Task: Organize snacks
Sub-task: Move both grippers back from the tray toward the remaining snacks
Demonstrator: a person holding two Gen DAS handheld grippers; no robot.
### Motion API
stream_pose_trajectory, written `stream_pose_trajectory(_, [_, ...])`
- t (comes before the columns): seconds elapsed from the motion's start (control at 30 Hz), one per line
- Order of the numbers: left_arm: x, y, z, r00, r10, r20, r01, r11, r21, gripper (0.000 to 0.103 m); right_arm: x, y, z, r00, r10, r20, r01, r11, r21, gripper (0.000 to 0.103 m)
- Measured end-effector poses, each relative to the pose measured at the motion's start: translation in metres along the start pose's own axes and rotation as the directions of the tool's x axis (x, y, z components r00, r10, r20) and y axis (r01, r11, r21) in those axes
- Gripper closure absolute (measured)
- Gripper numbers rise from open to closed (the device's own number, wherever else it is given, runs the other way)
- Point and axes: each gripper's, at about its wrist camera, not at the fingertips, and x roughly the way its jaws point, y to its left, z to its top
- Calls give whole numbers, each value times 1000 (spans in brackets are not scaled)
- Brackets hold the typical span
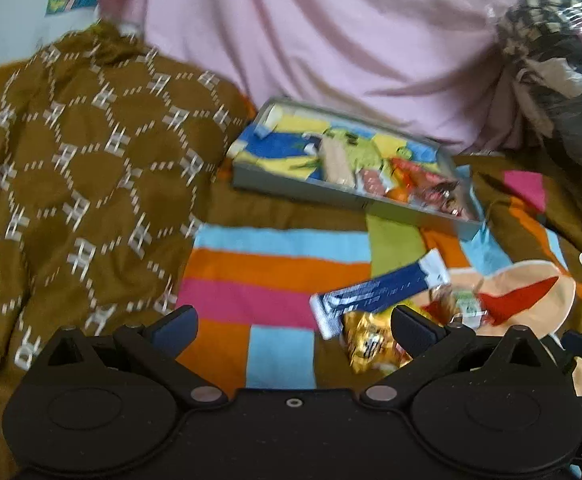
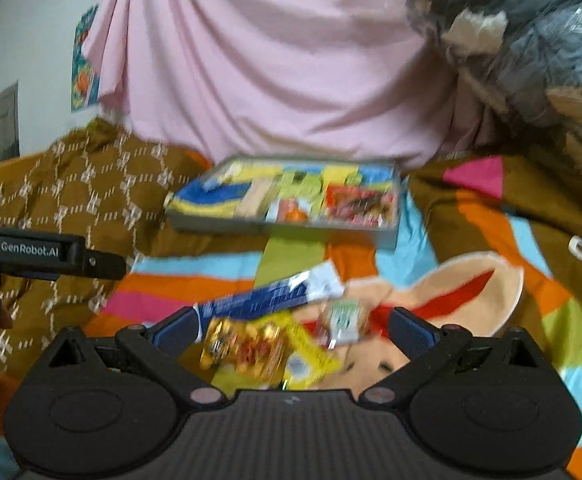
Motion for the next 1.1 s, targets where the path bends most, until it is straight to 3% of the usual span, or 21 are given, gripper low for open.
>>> stream_pose_trajectory(0.43, [2,0,-19,998,14,-68,-13,1000,21,1,14,6,-11,987,13,-162,-15,1000,-10,0])
stream_pose_trajectory(1.1, [28,-6,-25,992,23,-125,-20,999,28,1,31,9,-14,964,27,-264,-32,999,-13,0])
